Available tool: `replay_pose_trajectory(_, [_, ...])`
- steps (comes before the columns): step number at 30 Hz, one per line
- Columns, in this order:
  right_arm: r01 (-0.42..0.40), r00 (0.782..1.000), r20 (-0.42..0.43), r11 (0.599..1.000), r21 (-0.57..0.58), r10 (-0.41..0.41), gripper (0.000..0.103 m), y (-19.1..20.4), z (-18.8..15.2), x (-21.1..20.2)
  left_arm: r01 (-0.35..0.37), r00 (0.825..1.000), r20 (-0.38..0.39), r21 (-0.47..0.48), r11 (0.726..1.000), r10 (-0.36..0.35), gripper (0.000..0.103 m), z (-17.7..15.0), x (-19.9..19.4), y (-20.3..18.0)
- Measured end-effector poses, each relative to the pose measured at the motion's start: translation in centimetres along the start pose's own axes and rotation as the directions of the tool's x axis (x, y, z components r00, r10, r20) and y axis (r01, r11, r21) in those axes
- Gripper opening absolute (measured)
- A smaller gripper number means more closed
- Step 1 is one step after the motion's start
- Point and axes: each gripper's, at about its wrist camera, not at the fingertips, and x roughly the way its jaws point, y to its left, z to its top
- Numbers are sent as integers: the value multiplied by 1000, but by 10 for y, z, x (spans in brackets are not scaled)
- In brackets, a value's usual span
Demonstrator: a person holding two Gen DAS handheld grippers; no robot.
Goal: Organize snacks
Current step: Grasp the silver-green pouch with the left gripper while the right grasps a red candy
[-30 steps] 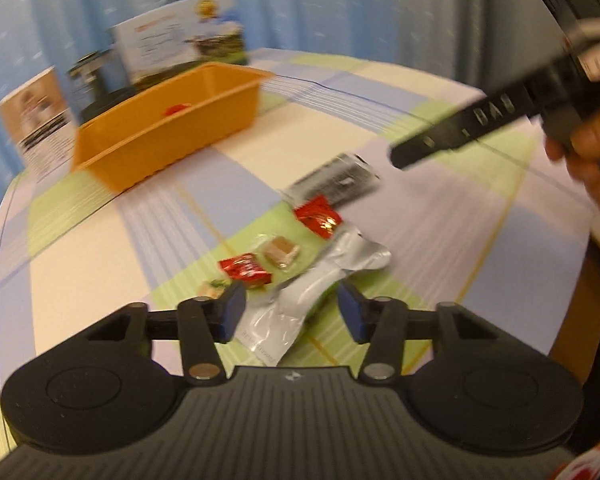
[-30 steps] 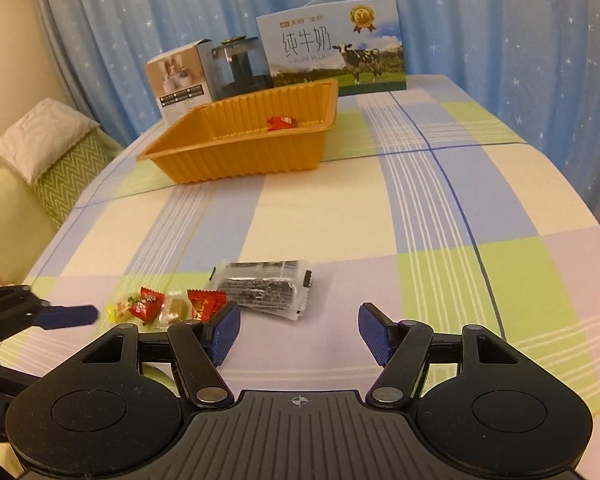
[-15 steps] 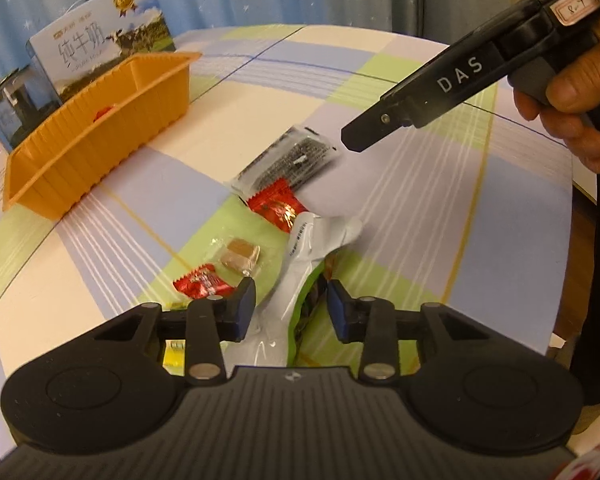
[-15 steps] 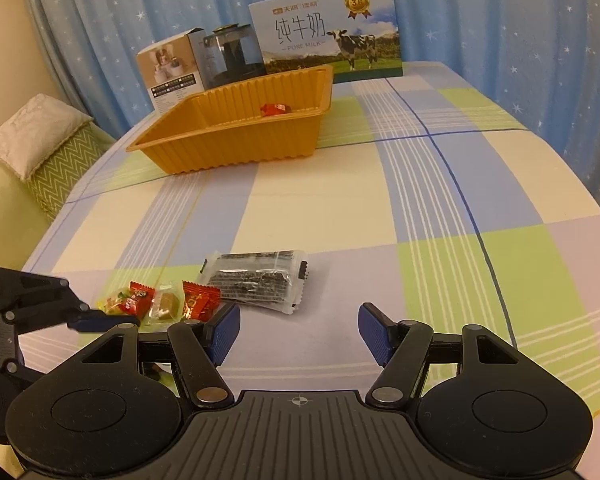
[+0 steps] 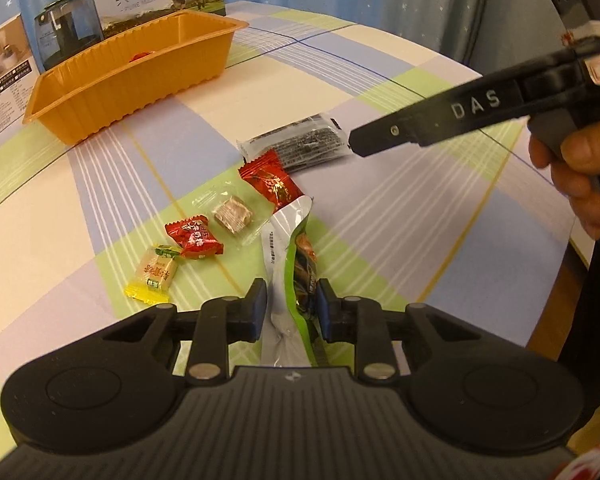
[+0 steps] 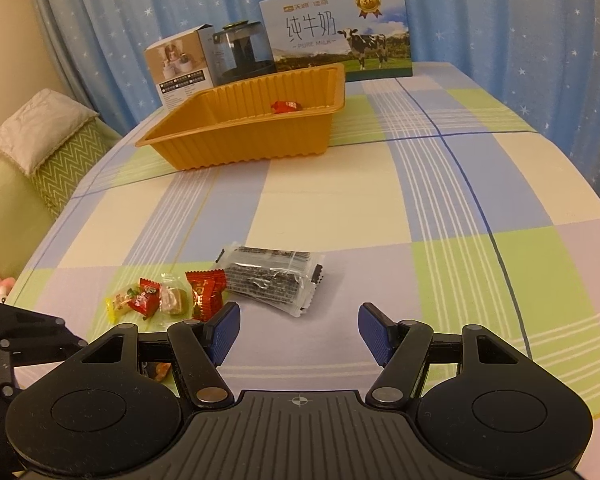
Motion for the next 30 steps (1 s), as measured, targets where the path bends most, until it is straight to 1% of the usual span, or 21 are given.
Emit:
replay_pose_trajectory(3, [0, 1000, -3, 1000, -3, 0, 66, 2, -1, 1, -5, 1000, 7, -17, 1000, 5, 22, 0, -1, 0])
replay_pose_trajectory(7, [-13, 1000, -2, 1000, -10, 13, 66, 5, -1, 1, -36, 999, 18, -71, 997, 37, 21, -5, -7, 3])
replay_pose_trajectory(9, [-26, 1000, -1, 999, -20, 26, 66, 9, -2, 2, -35, 998, 39, -112, 993, 40, 21, -8, -14, 6])
replay_pose_trajectory(12, [-47, 999, -10, 998, -45, 47, 65, 19, -5, 5, -35, 995, 90, -164, 986, 50, 21, -9, -29, 11])
replay_pose_trajectory(15, [-66, 998, -12, 995, -70, 65, 65, 29, -8, 10, -56, 987, 132, -222, 974, 87, 21, -10, -40, 18])
replay_pose_trajectory(18, [-91, 996, -8, 992, -88, 90, 65, 40, -9, 15, -94, 980, 143, -273, 957, 137, 21, -10, -44, 30])
replay_pose_trajectory(19, [-98, 995, -4, 991, -95, 98, 60, 43, -9, 17, -108, 978, 142, -290, 951, 154, 21, -10, -44, 34])
replay_pose_trajectory(20, [-104, 995, -3, 989, -102, 104, 53, 46, -9, 19, -119, 976, 140, -309, 944, 169, 21, -9, -44, 39])
replay_pose_trajectory(22, [-104, 995, 1, 989, -107, 104, 49, 52, -7, 25, -137, 971, 138, -345, 929, 195, 21, -10, -44, 47])
replay_pose_trajectory(25, [-90, 996, 12, 990, -105, 92, 47, 56, -4, 33, -152, 965, 139, -390, 908, 221, 21, -11, -45, 58])
replay_pose_trajectory(30, [-62, 998, -7, 993, -99, 62, 39, 61, -4, 49, -146, 964, 144, -426, 893, 226, 21, -15, -45, 67])
